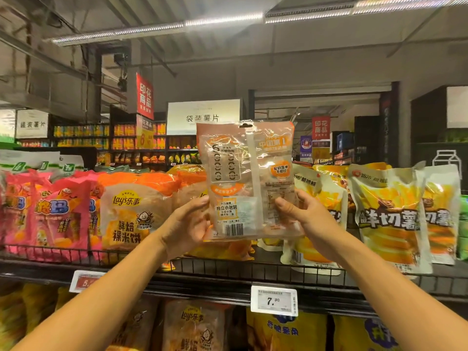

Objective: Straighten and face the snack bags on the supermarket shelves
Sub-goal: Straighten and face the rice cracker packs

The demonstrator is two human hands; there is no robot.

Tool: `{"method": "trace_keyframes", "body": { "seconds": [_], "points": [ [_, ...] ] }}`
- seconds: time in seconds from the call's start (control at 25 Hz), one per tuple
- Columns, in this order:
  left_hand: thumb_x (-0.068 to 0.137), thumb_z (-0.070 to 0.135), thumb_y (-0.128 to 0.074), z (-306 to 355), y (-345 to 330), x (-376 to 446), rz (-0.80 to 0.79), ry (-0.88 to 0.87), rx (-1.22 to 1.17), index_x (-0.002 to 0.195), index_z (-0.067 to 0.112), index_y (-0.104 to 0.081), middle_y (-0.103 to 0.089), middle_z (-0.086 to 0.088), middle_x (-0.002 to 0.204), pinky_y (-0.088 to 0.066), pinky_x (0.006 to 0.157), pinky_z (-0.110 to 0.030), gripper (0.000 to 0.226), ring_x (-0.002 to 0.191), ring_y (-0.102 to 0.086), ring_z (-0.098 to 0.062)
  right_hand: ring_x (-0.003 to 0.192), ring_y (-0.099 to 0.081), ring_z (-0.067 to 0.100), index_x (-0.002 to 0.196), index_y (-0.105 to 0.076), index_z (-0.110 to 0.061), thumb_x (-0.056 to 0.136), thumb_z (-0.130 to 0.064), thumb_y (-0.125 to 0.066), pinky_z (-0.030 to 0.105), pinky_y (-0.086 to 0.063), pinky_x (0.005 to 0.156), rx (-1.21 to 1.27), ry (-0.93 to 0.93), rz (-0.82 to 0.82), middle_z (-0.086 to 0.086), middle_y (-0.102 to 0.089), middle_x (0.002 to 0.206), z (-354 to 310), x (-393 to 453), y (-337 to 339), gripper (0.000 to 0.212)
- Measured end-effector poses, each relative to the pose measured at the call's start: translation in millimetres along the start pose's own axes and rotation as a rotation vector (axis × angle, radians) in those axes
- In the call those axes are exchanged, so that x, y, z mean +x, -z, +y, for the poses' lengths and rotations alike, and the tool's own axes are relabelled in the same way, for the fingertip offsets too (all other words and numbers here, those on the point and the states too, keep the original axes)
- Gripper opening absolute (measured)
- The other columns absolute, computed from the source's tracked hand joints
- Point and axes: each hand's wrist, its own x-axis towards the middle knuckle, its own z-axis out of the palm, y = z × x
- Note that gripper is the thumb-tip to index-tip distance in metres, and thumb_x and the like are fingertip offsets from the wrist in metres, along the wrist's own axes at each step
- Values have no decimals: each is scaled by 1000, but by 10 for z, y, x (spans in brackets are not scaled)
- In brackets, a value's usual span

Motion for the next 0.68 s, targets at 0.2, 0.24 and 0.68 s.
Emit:
{"method": "trace_keyframes", "body": {
  "seconds": [0.2, 0.24, 0.68],
  "points": [
    [59, 36, -92, -48, 14, 76, 152, -59, 197, 129, 15, -57, -66, -11, 128, -56, 93, -38, 81, 121, -62, -28, 115, -66, 18, 125, -58, -24, 66, -55, -84, 45, -47, 106, -52, -30, -19, -4, -73, 120, 122, 24, -59, 72],
    [62, 32, -88, -46, 20, 81, 174, -77, 220, 127, 15, -58, -67, -11, 126, -54, 96, -40, 73, 120, -62, -30, 115, -67, 17, 127, -56, -26, 64, -59, -86, 45, -47, 105, -54, -37, -37, -5, -72, 121, 131, 34, -63, 77],
    [71, 21, -80, -67, 94, 69, 118, -97, 248, 124, 21, -64, -66, -12, 128, -51, 101, -43, 55, 120, -62, -30, 109, -70, 15, 129, -55, -23, 66, -45, -83, 29, -59, 86, -25, -23, -138, -4, -74, 117, 223, 72, -21, 72]
  ]
}}
